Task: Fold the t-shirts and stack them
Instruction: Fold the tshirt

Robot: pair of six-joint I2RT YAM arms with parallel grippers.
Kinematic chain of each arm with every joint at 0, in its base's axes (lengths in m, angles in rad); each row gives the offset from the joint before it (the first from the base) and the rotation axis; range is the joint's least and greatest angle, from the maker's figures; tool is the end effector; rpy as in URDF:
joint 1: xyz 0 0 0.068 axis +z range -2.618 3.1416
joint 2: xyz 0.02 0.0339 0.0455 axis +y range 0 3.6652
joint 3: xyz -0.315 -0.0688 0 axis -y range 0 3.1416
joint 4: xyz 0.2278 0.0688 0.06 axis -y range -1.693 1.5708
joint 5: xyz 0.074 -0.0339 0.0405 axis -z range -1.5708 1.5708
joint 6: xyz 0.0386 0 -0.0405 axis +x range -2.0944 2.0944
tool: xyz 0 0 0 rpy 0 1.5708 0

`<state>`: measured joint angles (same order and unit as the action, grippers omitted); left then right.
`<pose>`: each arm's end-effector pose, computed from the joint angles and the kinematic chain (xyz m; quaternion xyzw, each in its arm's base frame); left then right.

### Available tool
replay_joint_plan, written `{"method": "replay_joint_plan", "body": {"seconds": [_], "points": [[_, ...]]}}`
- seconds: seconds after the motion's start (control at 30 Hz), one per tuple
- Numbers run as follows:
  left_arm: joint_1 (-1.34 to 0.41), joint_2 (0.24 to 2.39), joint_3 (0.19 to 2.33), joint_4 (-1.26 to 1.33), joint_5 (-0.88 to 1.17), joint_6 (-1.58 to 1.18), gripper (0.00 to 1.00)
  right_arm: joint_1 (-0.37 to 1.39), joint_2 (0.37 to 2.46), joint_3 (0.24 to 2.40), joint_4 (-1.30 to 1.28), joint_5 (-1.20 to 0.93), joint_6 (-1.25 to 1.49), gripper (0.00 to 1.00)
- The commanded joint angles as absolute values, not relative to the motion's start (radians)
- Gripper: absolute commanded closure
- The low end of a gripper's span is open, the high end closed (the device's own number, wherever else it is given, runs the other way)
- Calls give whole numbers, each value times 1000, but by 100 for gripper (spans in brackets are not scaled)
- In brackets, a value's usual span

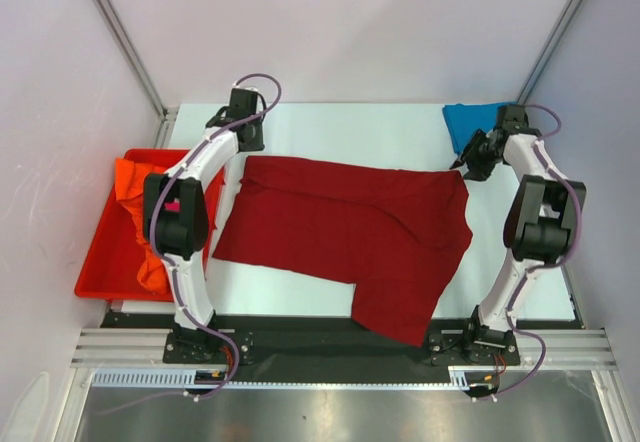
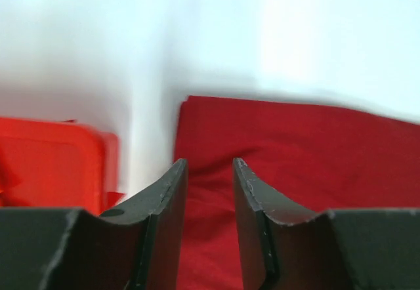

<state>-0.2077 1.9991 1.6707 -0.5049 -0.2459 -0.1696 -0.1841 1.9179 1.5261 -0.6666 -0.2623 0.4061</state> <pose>0.4528 -0.0858 0.3009 -0.0266 0.9264 0.0453 0.3728 0.4100 -0.0662 0.2812 0.2472 0.9272 0.1536 0.2357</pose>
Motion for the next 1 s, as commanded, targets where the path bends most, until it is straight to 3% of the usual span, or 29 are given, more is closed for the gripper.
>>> {"method": "replay_joint_plan", "body": {"seconds": [0.0,0.57,0.67,0.73,0.77,0.97], "points": [[-212,2073,1770,-518,-106,-196,62,-181,1991,1617,-629,-298,400,51],[-156,2252,1899,-647,-51,-262,73,-184,2112,1644,-571,-281,477,59],[-152,2269,1904,-655,-46,-265,73,-193,2118,1640,-566,-261,480,66],[-150,2296,1919,-675,-29,-268,73,-199,2118,1635,-558,-246,477,83],[-150,2301,1921,-680,-23,-270,73,-212,2115,1635,-558,-224,477,97],[-150,2315,1893,-677,-8,-279,73,-242,2091,1651,-580,-170,466,100]]}}
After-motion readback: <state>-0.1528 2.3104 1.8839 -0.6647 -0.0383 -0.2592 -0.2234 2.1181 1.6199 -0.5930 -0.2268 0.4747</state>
